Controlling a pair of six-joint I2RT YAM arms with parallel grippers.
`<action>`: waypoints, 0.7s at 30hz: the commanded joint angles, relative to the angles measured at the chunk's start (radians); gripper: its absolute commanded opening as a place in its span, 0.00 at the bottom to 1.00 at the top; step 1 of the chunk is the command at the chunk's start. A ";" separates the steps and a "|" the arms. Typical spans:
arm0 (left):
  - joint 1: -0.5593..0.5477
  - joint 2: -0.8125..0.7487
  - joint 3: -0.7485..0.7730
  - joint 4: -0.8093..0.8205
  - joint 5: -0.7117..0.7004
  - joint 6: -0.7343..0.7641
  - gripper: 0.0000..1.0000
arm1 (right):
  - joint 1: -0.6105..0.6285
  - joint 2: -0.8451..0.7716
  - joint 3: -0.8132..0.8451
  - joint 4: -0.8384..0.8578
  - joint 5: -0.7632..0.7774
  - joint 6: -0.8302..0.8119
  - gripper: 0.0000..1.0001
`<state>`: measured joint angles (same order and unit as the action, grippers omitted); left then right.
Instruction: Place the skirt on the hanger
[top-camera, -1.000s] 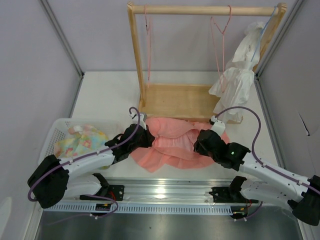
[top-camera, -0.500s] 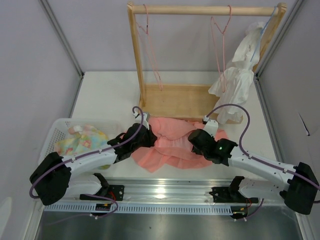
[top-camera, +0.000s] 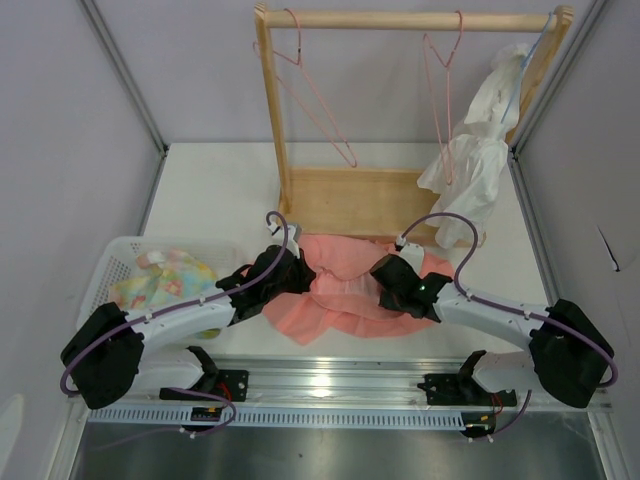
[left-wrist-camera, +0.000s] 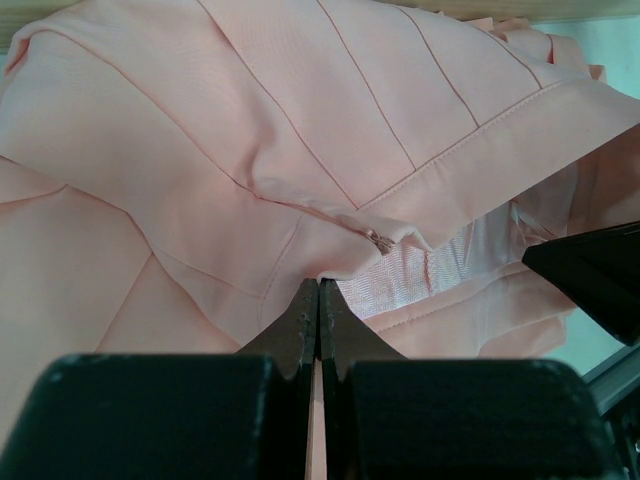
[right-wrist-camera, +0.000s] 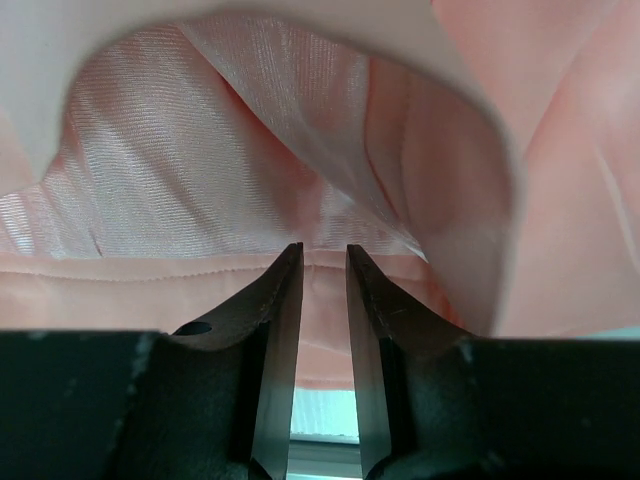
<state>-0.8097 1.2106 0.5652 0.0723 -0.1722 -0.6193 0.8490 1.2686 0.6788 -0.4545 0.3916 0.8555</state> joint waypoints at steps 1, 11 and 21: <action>-0.009 0.001 0.041 0.037 0.005 0.018 0.01 | -0.001 0.031 0.022 0.040 0.029 -0.009 0.30; -0.009 0.007 0.039 0.032 0.008 0.018 0.01 | -0.008 0.052 0.031 0.045 0.102 -0.059 0.36; -0.009 0.023 0.042 0.035 0.011 0.015 0.01 | -0.027 0.129 0.053 0.096 0.107 -0.116 0.40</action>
<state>-0.8116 1.2263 0.5652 0.0727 -0.1711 -0.6193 0.8307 1.3785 0.6960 -0.4049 0.4641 0.7662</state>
